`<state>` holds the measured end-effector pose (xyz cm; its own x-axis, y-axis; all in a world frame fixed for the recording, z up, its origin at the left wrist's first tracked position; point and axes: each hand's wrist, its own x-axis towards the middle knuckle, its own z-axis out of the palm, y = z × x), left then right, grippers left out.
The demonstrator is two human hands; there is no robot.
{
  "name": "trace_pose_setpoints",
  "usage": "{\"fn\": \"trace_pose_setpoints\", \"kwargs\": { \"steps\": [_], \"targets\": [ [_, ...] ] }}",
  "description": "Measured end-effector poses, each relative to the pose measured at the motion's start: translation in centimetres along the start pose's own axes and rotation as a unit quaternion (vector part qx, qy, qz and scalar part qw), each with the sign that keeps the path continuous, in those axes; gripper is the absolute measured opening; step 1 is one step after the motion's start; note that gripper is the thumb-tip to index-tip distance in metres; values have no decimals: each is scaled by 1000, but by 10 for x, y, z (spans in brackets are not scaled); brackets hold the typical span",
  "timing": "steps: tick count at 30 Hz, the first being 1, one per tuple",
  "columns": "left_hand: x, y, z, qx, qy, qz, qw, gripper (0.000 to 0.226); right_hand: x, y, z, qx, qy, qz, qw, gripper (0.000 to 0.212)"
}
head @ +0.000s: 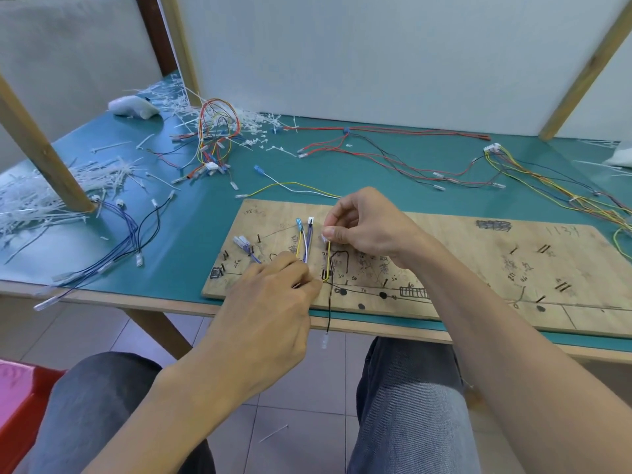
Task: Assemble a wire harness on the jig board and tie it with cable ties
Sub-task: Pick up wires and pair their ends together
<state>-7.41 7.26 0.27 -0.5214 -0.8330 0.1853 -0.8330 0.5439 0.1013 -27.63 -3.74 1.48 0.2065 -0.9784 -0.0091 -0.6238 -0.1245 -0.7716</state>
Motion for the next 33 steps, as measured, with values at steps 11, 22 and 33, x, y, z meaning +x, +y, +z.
{"fn": "trace_pose_setpoints", "kwargs": {
  "steps": [11,22,33],
  "targets": [
    [-4,1,6,12,17,8,1000,34,9,-7,1,-149,1,-31,988,17],
    [-4,-1,6,47,13,25,999,38,-17,0,18,-111,140,-77,981,6],
    [-10,-19,9,-58,98,17,993,41,-81,15,44,-123,207,-161,957,17]
  ]
}}
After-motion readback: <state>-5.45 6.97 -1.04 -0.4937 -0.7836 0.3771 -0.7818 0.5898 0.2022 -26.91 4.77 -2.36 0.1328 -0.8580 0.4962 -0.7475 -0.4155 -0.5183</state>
